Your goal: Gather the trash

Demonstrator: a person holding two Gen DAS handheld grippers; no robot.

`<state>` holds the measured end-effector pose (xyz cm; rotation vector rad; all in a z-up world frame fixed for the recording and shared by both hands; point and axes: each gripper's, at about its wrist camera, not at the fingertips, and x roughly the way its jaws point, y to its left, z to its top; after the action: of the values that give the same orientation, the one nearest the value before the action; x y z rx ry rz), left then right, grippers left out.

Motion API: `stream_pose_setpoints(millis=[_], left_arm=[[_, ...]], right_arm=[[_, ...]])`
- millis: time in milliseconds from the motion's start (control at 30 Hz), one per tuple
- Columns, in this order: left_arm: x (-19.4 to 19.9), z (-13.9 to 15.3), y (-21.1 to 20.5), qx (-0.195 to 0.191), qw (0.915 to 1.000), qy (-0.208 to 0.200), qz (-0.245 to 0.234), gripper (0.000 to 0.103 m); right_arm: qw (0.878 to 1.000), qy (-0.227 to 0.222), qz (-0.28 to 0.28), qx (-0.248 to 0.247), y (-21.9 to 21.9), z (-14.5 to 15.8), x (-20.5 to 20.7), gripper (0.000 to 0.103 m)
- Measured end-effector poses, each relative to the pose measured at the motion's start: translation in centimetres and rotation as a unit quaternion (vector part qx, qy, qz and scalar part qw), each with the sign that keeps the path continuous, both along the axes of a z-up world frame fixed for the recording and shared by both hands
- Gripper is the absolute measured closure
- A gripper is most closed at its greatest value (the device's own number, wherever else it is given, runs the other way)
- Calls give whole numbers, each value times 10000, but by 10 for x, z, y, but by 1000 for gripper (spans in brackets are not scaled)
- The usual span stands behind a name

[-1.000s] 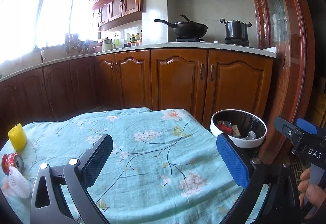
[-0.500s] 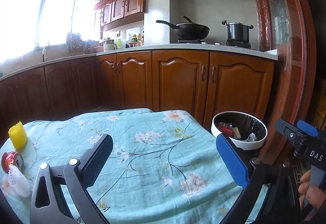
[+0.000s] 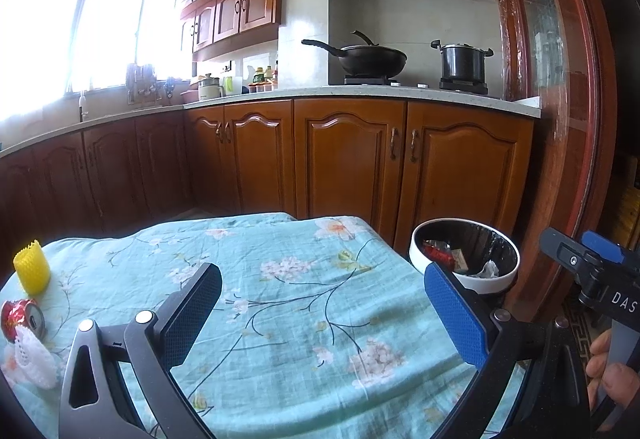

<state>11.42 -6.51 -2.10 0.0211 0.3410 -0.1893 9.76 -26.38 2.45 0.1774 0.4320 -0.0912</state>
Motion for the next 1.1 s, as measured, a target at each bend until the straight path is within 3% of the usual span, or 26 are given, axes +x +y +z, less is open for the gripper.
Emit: stream_pose_setpoints(millis=[1100], left_arm=[[1,2,-1,-37,10000,64,-37,1]], right_arm=[[9999,-115,80,-51,5,10,-2,0]])
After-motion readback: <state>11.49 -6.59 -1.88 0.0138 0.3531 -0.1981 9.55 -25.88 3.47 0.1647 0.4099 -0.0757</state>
